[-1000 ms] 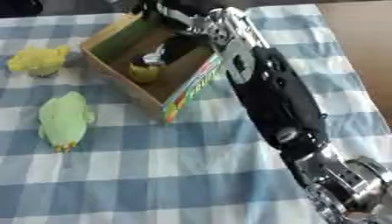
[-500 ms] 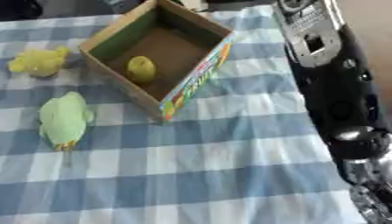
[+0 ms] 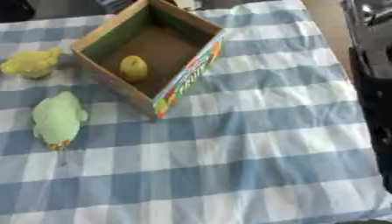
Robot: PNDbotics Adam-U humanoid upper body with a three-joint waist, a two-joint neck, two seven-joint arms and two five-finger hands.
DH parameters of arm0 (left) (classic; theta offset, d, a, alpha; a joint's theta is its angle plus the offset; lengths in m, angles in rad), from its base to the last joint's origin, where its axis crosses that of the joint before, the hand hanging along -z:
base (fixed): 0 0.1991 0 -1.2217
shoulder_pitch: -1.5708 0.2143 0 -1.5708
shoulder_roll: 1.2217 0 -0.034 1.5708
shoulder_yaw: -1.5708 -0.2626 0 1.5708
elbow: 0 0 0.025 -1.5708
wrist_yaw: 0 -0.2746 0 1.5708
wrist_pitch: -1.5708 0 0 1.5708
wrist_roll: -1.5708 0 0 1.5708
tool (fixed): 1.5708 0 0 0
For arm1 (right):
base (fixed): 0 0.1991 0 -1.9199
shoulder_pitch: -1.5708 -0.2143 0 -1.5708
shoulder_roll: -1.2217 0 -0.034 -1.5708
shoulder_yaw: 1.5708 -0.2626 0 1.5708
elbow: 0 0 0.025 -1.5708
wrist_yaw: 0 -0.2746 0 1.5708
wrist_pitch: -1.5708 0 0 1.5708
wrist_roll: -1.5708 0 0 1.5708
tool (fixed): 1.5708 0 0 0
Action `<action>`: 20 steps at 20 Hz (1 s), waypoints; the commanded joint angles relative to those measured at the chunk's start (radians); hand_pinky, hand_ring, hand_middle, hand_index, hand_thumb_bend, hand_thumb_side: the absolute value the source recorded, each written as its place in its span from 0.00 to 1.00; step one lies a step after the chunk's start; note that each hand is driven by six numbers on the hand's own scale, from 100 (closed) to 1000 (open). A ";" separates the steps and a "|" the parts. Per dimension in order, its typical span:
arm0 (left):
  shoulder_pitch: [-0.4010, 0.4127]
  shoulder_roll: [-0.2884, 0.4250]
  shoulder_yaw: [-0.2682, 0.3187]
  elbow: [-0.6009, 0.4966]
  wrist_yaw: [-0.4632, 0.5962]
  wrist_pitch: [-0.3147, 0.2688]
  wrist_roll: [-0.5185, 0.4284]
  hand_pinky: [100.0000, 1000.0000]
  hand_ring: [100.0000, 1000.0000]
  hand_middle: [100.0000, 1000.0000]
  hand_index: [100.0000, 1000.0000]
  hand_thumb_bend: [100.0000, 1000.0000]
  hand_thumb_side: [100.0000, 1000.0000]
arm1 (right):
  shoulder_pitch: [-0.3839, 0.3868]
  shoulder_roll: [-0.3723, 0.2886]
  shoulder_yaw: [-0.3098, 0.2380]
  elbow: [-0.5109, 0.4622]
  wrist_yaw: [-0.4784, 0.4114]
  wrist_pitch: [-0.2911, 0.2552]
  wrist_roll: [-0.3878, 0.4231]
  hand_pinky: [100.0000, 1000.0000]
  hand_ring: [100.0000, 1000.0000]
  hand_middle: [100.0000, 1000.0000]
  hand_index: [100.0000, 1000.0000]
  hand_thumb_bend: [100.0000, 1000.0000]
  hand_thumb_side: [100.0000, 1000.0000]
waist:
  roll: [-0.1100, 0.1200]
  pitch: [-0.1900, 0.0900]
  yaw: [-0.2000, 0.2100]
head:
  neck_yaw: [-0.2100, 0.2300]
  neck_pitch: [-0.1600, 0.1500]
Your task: Pick up objects on the table and place them in the box.
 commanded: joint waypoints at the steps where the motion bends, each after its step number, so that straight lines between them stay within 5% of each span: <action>1: -0.031 0.084 -0.015 -0.014 -0.065 0.042 -0.125 0.48 0.66 0.66 0.82 0.00 0.45 | 0.006 -0.043 -0.023 -0.048 -0.028 0.012 -0.010 0.84 0.89 0.62 0.89 0.35 0.72 | -0.001 -0.026 -0.002 | 0.021 0.007; 5: -0.070 0.136 -0.048 0.010 -0.150 0.073 -0.355 0.53 0.72 0.70 0.86 0.00 0.51 | 0.035 -0.057 -0.038 -0.078 -0.049 0.026 -0.027 0.84 0.88 0.61 0.89 0.34 0.73 | -0.002 -0.028 -0.002 | 0.043 0.007; 6: -0.080 0.143 -0.057 0.019 -0.162 0.076 -0.416 0.56 0.75 0.72 0.88 0.00 0.62 | 0.041 -0.060 -0.039 -0.085 -0.053 0.032 -0.031 0.84 0.88 0.61 0.89 0.34 0.74 | -0.002 -0.028 -0.001 | 0.047 0.007; 9: -0.117 0.159 -0.079 0.048 -0.179 0.083 -0.590 0.59 0.77 0.74 0.89 0.00 0.72 | 0.057 -0.064 -0.039 -0.100 -0.061 0.047 -0.038 0.85 0.88 0.61 0.89 0.35 0.74 | 0.000 -0.029 0.003 | 0.055 0.007; 12: -0.152 0.168 -0.096 0.065 -0.211 0.086 -0.702 0.61 0.79 0.75 0.91 0.00 0.94 | 0.066 -0.063 -0.040 -0.111 -0.067 0.062 -0.041 0.85 0.88 0.61 0.89 0.35 0.74 | 0.002 -0.030 0.005 | 0.056 0.005; 14: -0.177 0.174 -0.115 0.084 -0.240 0.081 -0.759 0.62 0.80 0.76 0.91 0.01 0.98 | 0.070 -0.063 -0.040 -0.117 -0.069 0.067 -0.043 0.85 0.88 0.61 0.89 0.35 0.74 | 0.003 -0.031 0.006 | 0.056 0.003; 20: -0.249 0.191 -0.184 0.169 -0.302 0.028 -0.937 0.64 0.82 0.78 0.94 0.25 1.00 | 0.070 -0.055 -0.038 -0.126 -0.074 0.074 -0.045 0.84 0.88 0.60 0.89 0.36 0.74 | 0.004 -0.031 0.003 | 0.057 0.001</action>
